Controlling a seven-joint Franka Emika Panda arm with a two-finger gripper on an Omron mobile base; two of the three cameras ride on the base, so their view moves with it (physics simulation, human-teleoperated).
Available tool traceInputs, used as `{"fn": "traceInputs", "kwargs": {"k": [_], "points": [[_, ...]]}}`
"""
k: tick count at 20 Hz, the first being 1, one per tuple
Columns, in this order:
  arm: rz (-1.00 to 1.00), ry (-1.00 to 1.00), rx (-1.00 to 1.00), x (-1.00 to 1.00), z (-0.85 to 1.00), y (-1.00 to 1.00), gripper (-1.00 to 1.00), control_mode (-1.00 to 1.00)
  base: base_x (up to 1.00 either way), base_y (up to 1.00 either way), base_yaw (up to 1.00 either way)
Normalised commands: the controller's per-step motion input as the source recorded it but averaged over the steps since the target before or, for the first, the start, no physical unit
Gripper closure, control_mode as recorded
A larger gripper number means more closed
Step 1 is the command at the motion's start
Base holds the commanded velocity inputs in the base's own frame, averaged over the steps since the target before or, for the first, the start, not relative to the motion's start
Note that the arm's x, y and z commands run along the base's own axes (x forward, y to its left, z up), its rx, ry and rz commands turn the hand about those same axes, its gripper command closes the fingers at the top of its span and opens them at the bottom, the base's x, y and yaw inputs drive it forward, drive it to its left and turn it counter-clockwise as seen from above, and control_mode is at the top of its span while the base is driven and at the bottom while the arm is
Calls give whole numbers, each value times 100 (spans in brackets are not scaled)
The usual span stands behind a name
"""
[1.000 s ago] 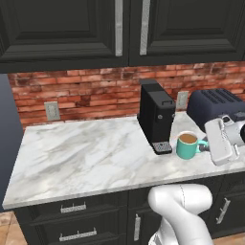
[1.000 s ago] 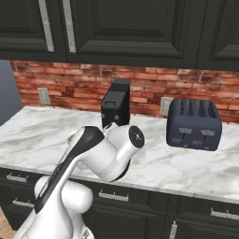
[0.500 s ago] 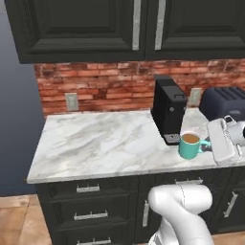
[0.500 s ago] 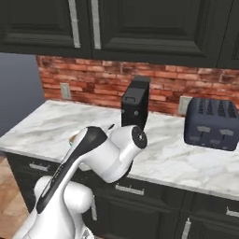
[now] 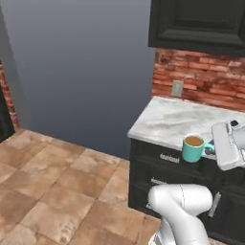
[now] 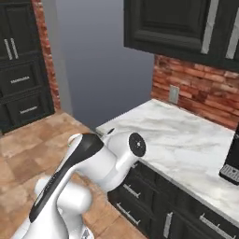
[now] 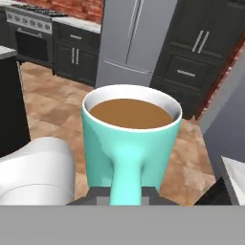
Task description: Pick up the brewed coffee from the coffee machine and place it next to the breakfast plate on the dining counter.
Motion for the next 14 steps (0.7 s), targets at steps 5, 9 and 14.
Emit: {"fn": "traceInputs", "kwargs": {"k": [5, 9, 14], "points": [[0, 0, 0, 0, 0, 0, 100, 100, 0, 2, 100], [0, 0, 0, 0, 0, 0, 100, 100, 0, 0, 100], [0, 0, 0, 0, 0, 0, 100, 100, 0, 0, 100]]}}
